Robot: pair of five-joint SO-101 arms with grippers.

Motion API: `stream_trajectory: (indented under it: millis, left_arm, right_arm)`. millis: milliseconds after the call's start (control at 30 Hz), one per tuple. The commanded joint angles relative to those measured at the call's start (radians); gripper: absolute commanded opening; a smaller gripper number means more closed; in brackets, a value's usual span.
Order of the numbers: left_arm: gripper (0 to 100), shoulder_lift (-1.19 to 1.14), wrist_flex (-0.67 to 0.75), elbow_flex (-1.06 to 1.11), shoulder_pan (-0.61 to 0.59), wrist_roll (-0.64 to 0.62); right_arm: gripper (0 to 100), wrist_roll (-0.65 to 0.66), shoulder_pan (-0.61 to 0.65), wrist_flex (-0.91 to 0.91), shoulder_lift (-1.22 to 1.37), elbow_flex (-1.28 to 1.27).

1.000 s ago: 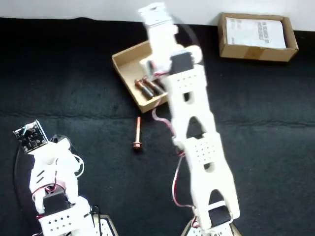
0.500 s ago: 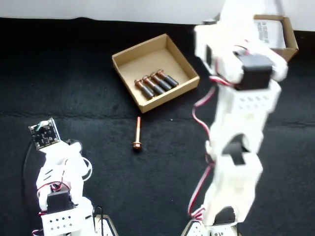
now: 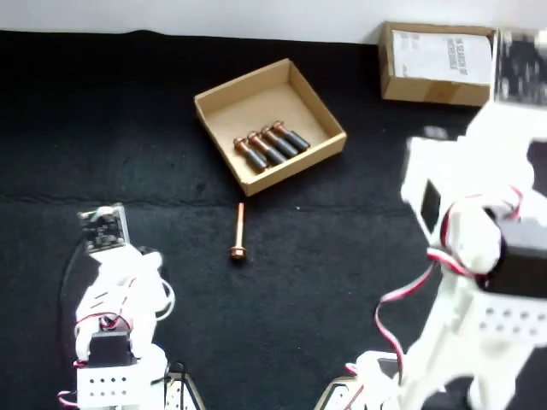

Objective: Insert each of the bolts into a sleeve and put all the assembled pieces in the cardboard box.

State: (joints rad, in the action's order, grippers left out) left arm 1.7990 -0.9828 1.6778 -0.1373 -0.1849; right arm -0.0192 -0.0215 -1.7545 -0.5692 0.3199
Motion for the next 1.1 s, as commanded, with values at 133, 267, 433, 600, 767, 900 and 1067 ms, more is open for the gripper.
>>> stream_trajectory:
  millis: [133, 267, 433, 600, 767, 900, 1067]
  left_arm:
    - [17, 0.010, -0.005, 0.008, 0.090, 0.058]
    - [17, 0.010, -0.034, -0.051, 0.090, 0.089]
    - [17, 0.008, -0.155, -0.222, 0.168, 0.089]
    - [13, -0.064, -0.236, -0.397, 0.317, 0.091]
    - [10, -0.358, -0.230, -0.579, 0.361, 0.084]
    - [10, -0.650, -0.229, -0.723, 0.360, 0.084]
    - [10, -0.947, -0.229, -0.837, 0.358, 0.089]
  right_arm:
    - [0.8, -0.002, -0.229, 0.097, -0.274, -0.475]
    - [0.8, -0.006, -0.348, 0.199, -0.397, -0.734]
    - [0.8, -0.006, -0.472, 0.329, -0.533, -1.030]
    - [0.8, -0.008, -0.561, 0.513, -0.676, -1.230]
    - [0.8, -0.008, -0.615, 0.671, -0.829, -1.414]
    - [0.8, -0.008, -0.619, 0.737, -0.963, -1.567]
    - [0.8, -0.003, -0.624, 0.782, -1.168, -1.758]
